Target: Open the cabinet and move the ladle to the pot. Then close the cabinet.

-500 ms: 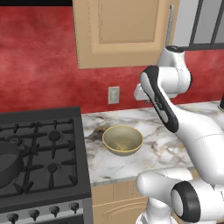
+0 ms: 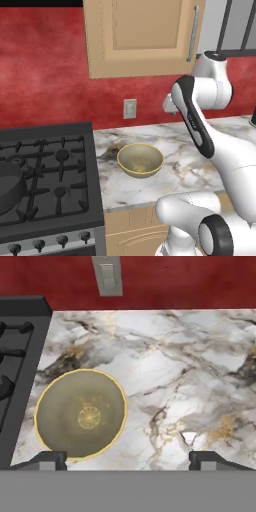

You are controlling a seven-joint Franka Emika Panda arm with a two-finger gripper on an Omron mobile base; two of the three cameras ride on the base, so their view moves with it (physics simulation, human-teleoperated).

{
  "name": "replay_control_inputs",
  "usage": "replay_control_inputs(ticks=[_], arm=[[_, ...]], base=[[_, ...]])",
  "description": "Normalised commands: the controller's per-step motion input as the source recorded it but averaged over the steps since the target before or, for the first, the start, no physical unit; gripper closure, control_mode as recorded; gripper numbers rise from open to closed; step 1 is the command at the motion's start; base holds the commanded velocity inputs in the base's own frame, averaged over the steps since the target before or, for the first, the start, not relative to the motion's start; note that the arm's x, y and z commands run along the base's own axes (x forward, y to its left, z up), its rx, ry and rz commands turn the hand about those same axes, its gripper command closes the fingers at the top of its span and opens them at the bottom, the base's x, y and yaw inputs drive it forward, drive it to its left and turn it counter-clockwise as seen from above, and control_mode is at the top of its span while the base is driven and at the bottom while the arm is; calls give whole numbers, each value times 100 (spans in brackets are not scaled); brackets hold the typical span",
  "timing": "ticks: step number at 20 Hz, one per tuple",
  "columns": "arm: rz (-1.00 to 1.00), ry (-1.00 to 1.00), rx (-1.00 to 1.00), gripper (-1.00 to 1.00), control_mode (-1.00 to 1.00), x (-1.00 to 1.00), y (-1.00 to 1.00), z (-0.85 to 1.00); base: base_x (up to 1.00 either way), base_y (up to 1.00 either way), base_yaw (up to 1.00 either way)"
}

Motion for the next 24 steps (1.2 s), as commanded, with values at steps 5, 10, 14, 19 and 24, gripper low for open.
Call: replay_control_inputs(ticks=[5, 10, 14, 19, 24], arm=[[0, -8, 0, -100, -100, -2, -50, 32], [0, -11, 0, -100, -100, 0, -41, 41], [0, -14, 0, -100, -100, 0, -28, 47], [0, -12, 0, -100, -100, 0, -14, 51], [0, -15, 0, -100, -100, 0, -3, 55]], base=[[0, 0, 0], [0, 0, 0], [0, 0, 0], [0, 0, 0], [0, 0, 0]])
